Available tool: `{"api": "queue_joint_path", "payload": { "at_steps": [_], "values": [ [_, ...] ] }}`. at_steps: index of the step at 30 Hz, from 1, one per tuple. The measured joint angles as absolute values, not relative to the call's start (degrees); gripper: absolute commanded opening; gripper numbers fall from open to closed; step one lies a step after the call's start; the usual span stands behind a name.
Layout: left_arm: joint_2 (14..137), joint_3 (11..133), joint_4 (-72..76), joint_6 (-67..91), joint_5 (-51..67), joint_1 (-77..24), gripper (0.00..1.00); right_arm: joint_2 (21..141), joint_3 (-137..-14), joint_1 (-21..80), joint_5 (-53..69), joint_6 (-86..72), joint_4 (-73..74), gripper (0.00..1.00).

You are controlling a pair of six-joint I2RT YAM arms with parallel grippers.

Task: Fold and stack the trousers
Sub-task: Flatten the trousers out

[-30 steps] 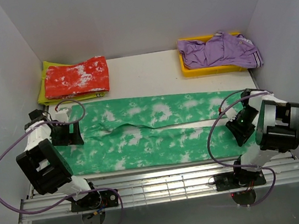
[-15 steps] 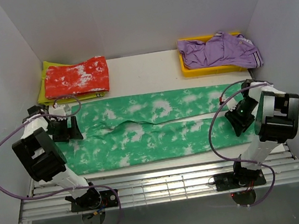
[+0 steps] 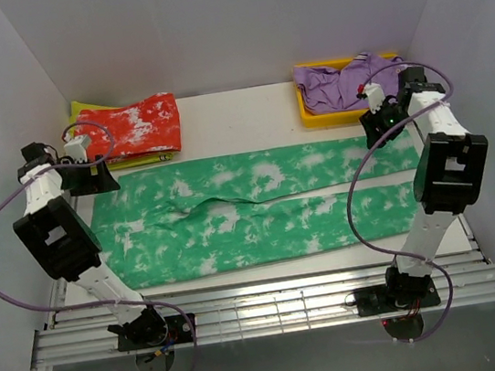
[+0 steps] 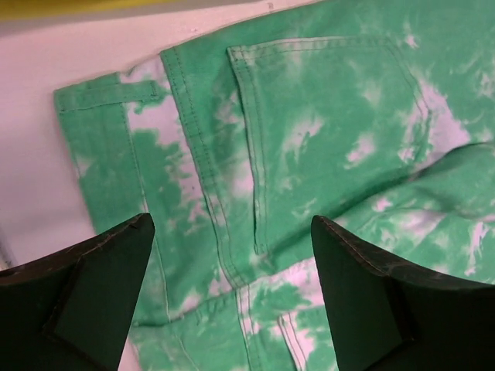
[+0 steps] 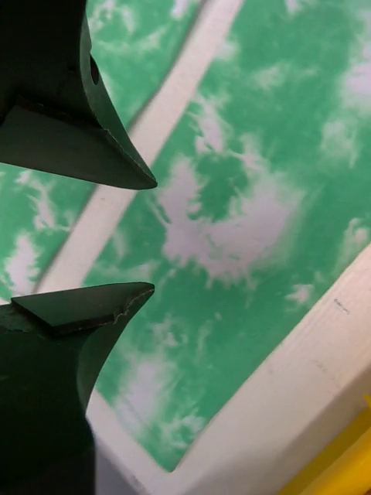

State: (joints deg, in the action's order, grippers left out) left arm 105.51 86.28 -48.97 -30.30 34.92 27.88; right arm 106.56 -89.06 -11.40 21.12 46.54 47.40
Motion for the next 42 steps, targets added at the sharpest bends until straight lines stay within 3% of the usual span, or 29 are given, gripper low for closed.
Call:
{"api": "queue_joint_path", "payload": {
  "at_steps": [7,12,17,20,23,25,26,27,31,34,36,38,42],
  "values": [
    [116.8,87.0,-44.6,-26.7,33.3,25.1,0.87,117.3,-85.1,-7.9,17.6,43.0,39.5,0.5],
    [117.3,85.6,-42.7,-27.1,32.3,23.7,0.76,113.0,-77.8,-7.5,14.0,45.5,32.8,0.41],
    [115.5,81.8,-41.1,-30.5,32.1,23.8,0.7,108.3,-71.4,-7.5,12.8,48.3,31.2,0.38],
    [114.6,80.9,-42.3,-32.7,31.8,23.8,0.73,106.6,-69.8,-7.5,11.9,50.0,33.0,0.45],
    [114.5,81.1,-43.9,-34.5,32.0,23.8,0.82,106.5,-71.0,-7.8,10.9,51.9,37.5,0.61],
    [114.5,82.0,-45.9,-35.2,32.2,23.8,0.87,107.2,-74.4,-8.4,10.7,53.0,42.4,0.89],
    [114.5,82.6,-46.8,-35.6,32.4,23.8,0.89,108.2,-77.8,-8.8,10.7,54.2,45.3,0.94],
    [114.4,83.5,-47.7,-35.8,32.5,23.8,0.91,109.2,-81.3,-9.3,10.6,55.1,46.9,0.9],
    [114.2,87.4,-49.6,-36.6,33.0,23.8,0.97,115.2,-98.5,-11.7,10.9,60.1,52.3,0.91],
    [113.2,88.6,-49.9,-37.0,33.6,23.8,0.98,120.3,-109.3,-13.4,11.1,63.7,55.7,1.0],
    [112.5,89.0,-50.2,-37.2,34.0,23.8,0.98,123.6,-113.9,-14.3,11.1,66.2,57.4,0.86],
    [112.1,89.0,-50.3,-37.3,34.2,23.8,0.98,126.2,-115.1,-15.1,11.1,67.7,58.7,0.79],
    [111.9,88.5,-50.3,-37.3,34.6,23.8,0.98,130.0,-114.3,-16.0,11.3,69.1,59.7,0.76]
  ]
}}
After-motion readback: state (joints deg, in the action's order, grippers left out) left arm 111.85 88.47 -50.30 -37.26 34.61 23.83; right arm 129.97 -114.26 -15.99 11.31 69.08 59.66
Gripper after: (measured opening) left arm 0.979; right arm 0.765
